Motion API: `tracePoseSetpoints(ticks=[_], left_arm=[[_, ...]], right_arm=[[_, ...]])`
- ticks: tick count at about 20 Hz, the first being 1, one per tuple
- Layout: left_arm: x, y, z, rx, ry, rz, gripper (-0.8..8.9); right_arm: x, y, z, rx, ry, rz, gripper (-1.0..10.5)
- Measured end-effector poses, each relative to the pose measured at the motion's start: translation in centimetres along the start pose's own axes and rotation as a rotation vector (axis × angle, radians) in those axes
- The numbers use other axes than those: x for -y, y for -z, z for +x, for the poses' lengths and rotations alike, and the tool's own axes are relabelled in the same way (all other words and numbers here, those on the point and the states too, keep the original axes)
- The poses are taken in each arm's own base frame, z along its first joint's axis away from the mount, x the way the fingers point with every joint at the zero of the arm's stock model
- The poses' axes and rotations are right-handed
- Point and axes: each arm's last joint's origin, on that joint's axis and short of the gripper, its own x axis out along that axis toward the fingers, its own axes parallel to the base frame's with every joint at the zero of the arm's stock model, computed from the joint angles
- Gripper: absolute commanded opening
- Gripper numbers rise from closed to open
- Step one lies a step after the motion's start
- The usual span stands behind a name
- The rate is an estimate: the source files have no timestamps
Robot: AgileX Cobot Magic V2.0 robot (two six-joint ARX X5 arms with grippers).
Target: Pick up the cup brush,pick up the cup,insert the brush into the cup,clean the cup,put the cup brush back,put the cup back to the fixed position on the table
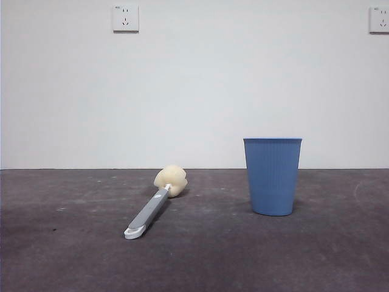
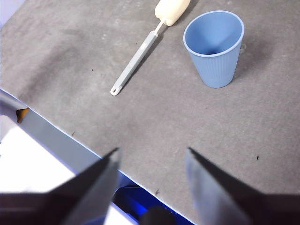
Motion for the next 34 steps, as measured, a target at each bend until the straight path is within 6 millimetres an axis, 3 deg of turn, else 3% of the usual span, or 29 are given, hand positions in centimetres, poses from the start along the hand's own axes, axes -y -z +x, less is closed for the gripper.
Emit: tracePoseSetpoints(ticks=[9, 13, 17, 21, 28, 31, 34], left_arm=[[-0.7, -1.0, 1.3, -0.031, 0.004, -0.038, 5.67], [-0.9, -1.8, 3.6, -0.092, -0.004, -0.030, 5.66], [0.2, -3.0, 8.2, -0.143, -0.029, 0.016, 5.66], [2.5, -3.5, 14.1, -0.184, -0.112, 0.055, 5.65], [3.1, -3.6, 23.9, -0.398, -0.225, 0.039, 5.61], [3.1, -2.7, 26.8, -0.453, -0.246, 0.032, 5.61], [2.9, -1.5, 28.3, -0.488, -0.277, 0.015, 5.61]], right_arm=[[0.0, 0.0, 0.0, -0.001, -0.001, 0.023, 6.6], [0.0, 0.0, 0.0, 0.001, 0.003, 0.028, 6.6], [0.0, 0.0, 0.0, 0.003, 0.003, 0.028, 6.6], [0.0, 0.0, 0.0, 0.003, 0.003, 0.040, 6.6], [0.0, 0.0, 0.0, 0.003, 0.003, 0.053, 6.6], [0.0, 0.0, 0.0, 0.002, 0.003, 0.054, 6.6], [0.0, 0.0, 0.0, 0.003, 0.003, 0.054, 6.6]])
